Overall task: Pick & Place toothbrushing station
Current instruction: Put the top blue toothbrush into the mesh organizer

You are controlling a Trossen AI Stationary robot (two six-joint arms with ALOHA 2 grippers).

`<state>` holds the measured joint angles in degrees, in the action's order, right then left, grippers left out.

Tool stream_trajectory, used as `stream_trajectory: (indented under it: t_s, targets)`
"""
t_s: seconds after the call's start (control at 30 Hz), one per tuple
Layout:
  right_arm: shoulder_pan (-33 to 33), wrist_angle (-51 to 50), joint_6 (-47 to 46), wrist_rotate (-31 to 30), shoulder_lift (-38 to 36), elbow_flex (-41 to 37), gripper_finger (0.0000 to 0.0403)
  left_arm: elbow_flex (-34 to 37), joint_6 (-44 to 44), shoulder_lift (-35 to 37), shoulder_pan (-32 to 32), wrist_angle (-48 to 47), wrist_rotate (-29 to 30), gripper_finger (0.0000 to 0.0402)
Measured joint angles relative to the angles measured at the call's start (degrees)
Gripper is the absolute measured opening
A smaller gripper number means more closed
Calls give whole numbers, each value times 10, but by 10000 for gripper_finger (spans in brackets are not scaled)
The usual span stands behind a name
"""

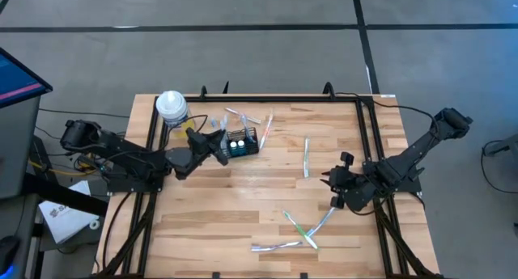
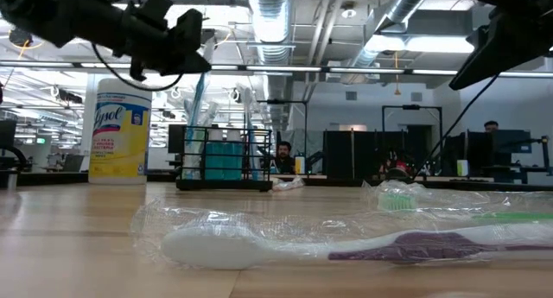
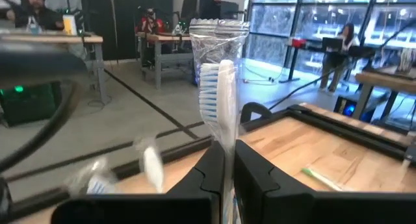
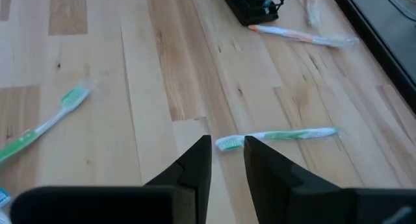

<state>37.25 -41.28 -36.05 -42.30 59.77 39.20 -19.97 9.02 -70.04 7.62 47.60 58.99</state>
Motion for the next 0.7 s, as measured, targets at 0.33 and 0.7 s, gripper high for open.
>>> stream_trajectory:
  t_s: [0.33,0.7]
  targets:
    - [0,2,0,-13,0,0,82,66,20,-1,0,96,7,6]
    - [0,5,0,-30,0,0,82,66,29,-121,-40,224,-22,6]
